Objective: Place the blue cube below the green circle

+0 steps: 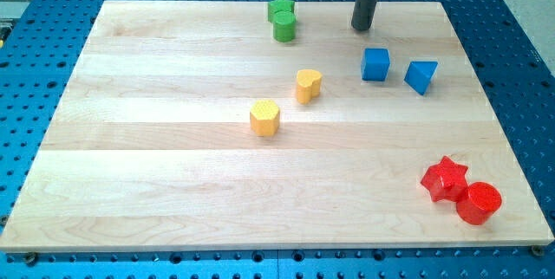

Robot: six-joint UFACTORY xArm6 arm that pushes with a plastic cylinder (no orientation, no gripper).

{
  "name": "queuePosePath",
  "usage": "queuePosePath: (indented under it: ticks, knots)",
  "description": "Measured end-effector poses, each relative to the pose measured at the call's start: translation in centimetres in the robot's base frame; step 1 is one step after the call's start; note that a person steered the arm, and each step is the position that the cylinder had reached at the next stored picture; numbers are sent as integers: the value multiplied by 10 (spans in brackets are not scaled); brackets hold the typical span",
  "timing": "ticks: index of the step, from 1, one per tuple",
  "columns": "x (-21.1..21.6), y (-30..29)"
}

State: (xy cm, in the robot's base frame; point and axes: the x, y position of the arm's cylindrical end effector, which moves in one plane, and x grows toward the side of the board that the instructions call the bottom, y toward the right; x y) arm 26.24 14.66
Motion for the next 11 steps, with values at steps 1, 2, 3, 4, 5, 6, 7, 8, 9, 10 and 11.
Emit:
queuePosePath:
  ticks: [1, 2, 3, 4, 5, 6, 7, 8, 9, 10, 11]
  knots:
    - [13, 0]
    - [29, 58]
    - [62, 105]
    - [88, 38]
    - [130, 13]
    - [130, 8]
    - [102, -4]
    - [98, -67]
    - [82, -71]
    - [61, -94]
    - [81, -130]
